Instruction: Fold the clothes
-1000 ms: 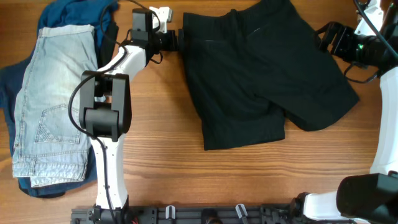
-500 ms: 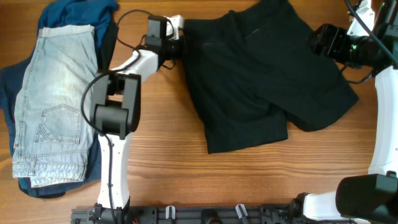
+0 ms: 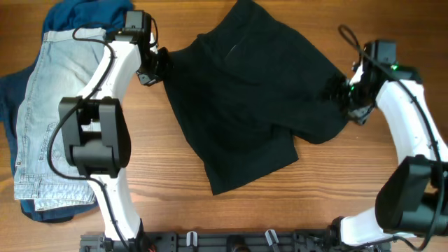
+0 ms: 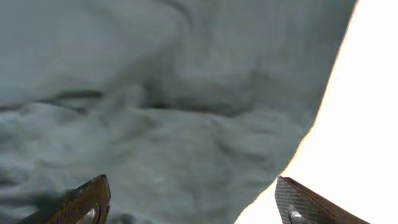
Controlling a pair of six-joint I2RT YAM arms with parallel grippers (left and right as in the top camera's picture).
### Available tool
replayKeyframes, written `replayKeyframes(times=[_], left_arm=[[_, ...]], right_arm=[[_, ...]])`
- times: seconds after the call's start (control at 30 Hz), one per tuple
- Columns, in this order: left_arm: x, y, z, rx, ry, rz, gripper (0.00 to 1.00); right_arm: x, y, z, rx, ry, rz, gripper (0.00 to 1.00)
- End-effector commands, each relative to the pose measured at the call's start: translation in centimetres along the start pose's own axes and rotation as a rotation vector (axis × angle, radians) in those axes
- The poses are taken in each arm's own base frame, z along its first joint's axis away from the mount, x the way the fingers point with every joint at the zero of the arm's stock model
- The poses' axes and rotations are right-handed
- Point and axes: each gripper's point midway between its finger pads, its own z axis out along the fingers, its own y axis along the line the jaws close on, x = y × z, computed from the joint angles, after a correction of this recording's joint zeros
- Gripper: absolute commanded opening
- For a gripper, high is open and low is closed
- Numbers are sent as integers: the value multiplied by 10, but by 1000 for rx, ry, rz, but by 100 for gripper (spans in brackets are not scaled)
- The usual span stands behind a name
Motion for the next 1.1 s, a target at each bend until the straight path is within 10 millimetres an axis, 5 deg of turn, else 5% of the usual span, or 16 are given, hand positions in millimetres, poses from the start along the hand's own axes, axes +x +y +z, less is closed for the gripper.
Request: replayKeyframes(times=[0.0, 0.2, 0.33, 0.37, 0.43, 0.5, 0.6, 0.7, 0.83, 1.07], left_arm=[[-6, 8, -50, -75, -106, -53, 4], [0, 16, -68, -121, -115, -75, 4], [-1, 15, -68, -117, -120, -74, 4], [-1, 15, -68, -118, -120, -73, 22], [-1, 15, -69, -117, -121, -70, 75], [-7, 16, -76, -109, -142, -78, 97], [-17, 9, -111, -67, -221, -78, 100], [-24, -7, -161, 1, -342, -50, 100], [-35, -23, -205, 77, -481, -12, 100], [-39, -25, -208, 87, -501, -9, 100]], right_arm=[[12, -18, 20, 70, 27, 82, 85], [48, -20, 32, 41, 156, 96, 85], [50, -9, 49, -21, 131, 70, 64], [46, -6, 53, -42, 111, 65, 54], [40, -4, 54, -56, 85, 58, 47], [36, -2, 54, -62, 70, 52, 34], [29, 2, 57, -74, 33, 37, 4], [30, 4, 68, -94, 3, 21, 4], [36, -4, 90, -77, 22, 26, 4], [12, -19, 152, -69, -3, 136, 4]])
